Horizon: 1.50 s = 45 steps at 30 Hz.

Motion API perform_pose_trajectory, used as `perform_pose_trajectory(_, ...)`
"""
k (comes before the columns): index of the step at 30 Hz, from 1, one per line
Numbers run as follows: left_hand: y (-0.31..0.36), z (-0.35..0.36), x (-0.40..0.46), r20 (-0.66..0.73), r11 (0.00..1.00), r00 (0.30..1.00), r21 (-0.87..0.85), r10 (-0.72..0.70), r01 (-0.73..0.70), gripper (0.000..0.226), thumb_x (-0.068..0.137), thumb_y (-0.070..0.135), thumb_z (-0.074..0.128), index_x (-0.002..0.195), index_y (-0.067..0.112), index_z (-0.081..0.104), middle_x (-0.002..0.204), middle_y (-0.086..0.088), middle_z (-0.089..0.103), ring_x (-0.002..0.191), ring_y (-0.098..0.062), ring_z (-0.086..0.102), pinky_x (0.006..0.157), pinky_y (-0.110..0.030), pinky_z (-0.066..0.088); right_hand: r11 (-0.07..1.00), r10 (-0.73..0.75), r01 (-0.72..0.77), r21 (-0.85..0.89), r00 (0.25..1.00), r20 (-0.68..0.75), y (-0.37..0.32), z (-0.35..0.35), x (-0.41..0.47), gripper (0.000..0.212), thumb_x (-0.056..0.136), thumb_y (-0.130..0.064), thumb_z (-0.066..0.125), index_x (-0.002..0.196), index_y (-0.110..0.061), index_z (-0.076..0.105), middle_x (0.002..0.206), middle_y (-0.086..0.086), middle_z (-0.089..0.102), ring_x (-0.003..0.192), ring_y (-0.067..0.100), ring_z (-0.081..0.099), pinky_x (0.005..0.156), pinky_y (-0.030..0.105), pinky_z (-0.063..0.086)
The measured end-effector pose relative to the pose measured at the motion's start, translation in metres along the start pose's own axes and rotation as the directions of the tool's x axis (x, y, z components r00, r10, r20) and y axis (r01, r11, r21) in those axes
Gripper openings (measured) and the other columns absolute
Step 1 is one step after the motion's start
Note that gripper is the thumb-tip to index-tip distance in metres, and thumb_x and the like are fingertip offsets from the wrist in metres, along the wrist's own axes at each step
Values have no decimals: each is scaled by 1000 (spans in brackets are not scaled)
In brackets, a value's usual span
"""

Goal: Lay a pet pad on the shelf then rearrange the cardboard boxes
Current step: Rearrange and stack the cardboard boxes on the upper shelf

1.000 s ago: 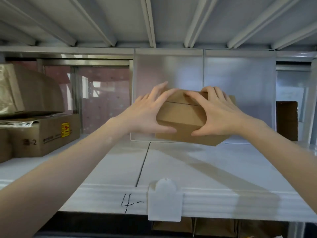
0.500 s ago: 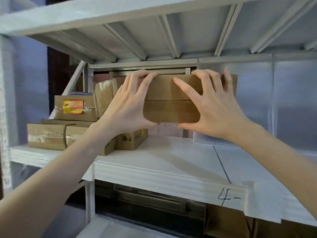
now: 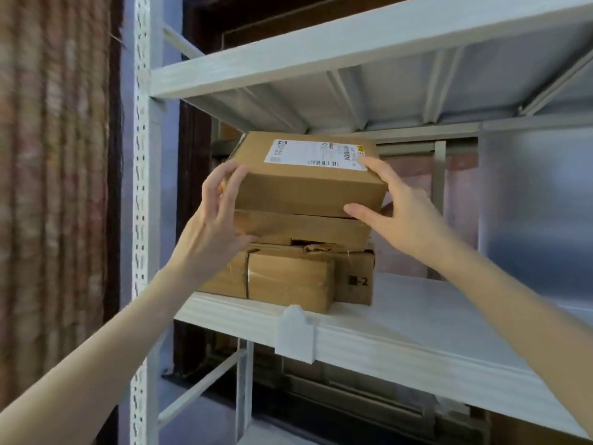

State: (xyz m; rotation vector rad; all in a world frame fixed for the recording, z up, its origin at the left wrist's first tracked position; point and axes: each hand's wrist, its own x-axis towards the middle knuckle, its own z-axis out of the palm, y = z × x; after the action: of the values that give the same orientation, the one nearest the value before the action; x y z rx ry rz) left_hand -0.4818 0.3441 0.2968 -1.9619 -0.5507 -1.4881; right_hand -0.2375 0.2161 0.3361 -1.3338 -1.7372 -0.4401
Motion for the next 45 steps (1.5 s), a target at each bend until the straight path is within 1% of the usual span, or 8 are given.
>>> perform_pose_trajectory(3, -21, -4, -2, 16, 989, 998, -138, -53, 55, 89, 65, 38, 81, 132, 8, 31, 150, -16, 10, 130, -7, 29, 89, -26, 45, 1000, -26, 26, -13, 997, -75, -12, 32, 12, 67, 85, -37, 62, 139, -39, 23, 140, 4, 43, 113, 22, 51, 101, 41, 44)
perform_pose_trajectory(6, -35, -6, -2, 35, 910, 971, -342, -238, 235, 57, 80, 45, 65, 116, 10, 38, 148, -3, 10, 121, 27, 18, 87, 3, 29, 997, -65, 60, -50, 990, -123, -24, 66, 24, 67, 85, -25, 65, 137, -30, 24, 140, 7, 34, 122, 20, 46, 99, 32, 40)
perform_pose_trajectory(10, -77, 11, -5, 135, 748, 855, -430, -501, 506, 39, 84, 36, 64, 101, 17, 34, 115, -1, 46, 91, -8, 48, 74, -17, 44, 997, -79, 82, 11, 985, -150, -40, 110, 39, 61, 84, -29, 65, 131, -21, 29, 135, 5, 28, 107, 6, 40, 87, 18, 39)
perform_pose_trajectory(14, -111, 26, -9, 216, 670, 783, -418, -583, 614, 43, 85, 31, 64, 110, 15, 33, 116, -4, 40, 80, -4, 43, 61, -2, 39, 997, -71, 75, 15, 983, -168, -47, 149, 56, 52, 87, -26, 61, 128, -18, 30, 131, 6, 29, 94, 7, 44, 80, 24, 51)
perform_pose_trajectory(18, -135, 44, -22, 331, 652, 739, -347, -587, 674, 41, 84, 34, 64, 107, 16, 34, 119, -5, 34, 88, -13, 41, 66, -14, 36, 999, -33, 33, 15, 998, -44, -44, 172, 64, 78, 86, -24, 63, 140, -36, 9, 139, 4, 19, 105, 14, 52, 87, 33, 53)
perform_pose_trajectory(29, -143, 57, -55, 231, 735, 830, -388, -507, 557, 38, 85, 33, 63, 105, 18, 34, 116, 2, 31, 90, 19, 33, 71, 2, 32, 990, 10, -1, -143, 998, 57, -39, 182, 55, 100, 82, -32, 67, 140, -46, -13, 130, 1, 19, 73, 17, 57, 67, 24, 52)
perform_pose_trajectory(34, -132, 56, -59, 294, 753, 837, -369, -461, 544, 49, 82, 41, 64, 114, 20, 33, 133, 1, 29, 89, 6, 39, 74, -20, 38, 984, 33, -20, -178, 997, 75, -35, 178, 48, 100, 82, -35, 66, 141, -46, -14, 133, 2, 21, 76, 19, 59, 71, 27, 51)
perform_pose_trajectory(45, -127, 50, -61, 182, 811, 871, -319, -456, 491, 61, 76, 47, 70, 121, 24, 35, 156, 1, 2, 143, -21, 16, 104, -32, 25, 978, 29, -17, -208, 998, 56, -39, 171, 41, 105, 78, -39, 70, 138, -50, -15, 142, 1, 14, 89, 23, 60, 82, 38, 56)
